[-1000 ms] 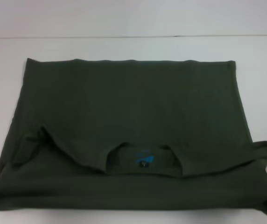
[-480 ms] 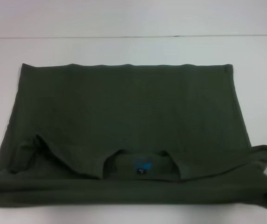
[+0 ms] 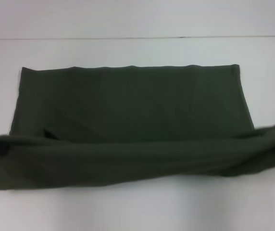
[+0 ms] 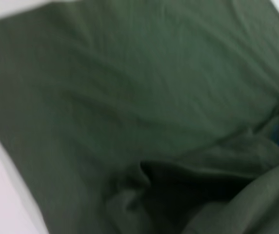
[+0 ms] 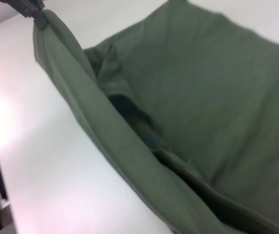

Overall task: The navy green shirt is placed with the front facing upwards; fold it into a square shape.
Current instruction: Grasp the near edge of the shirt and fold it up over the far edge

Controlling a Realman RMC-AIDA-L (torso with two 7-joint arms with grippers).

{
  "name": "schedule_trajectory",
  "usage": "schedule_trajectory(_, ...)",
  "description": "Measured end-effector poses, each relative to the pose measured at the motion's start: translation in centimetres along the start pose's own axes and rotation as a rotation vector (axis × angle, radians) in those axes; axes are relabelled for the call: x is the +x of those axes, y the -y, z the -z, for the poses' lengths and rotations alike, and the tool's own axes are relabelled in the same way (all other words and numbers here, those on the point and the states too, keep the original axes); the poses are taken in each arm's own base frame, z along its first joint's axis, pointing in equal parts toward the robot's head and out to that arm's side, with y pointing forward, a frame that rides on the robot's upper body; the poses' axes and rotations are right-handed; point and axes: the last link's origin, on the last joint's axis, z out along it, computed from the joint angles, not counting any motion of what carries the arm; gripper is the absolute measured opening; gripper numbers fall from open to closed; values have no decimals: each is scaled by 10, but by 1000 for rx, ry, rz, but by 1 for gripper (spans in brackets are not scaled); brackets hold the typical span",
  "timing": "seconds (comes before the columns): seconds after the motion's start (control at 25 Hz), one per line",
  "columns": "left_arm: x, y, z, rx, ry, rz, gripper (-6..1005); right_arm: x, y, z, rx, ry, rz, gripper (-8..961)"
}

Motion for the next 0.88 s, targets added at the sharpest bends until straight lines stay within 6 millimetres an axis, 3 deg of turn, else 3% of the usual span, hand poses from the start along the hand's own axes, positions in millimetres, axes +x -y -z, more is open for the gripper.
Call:
schedule_trajectory(0.4, 37, 9, -14, 47, -124, -22, 32, -29, 23, 3, 106, 102, 29, 21)
schedule_trajectory(0.88, 63, 14, -27, 95, -195, -39, 32, -38, 47, -12, 105, 132, 21, 20)
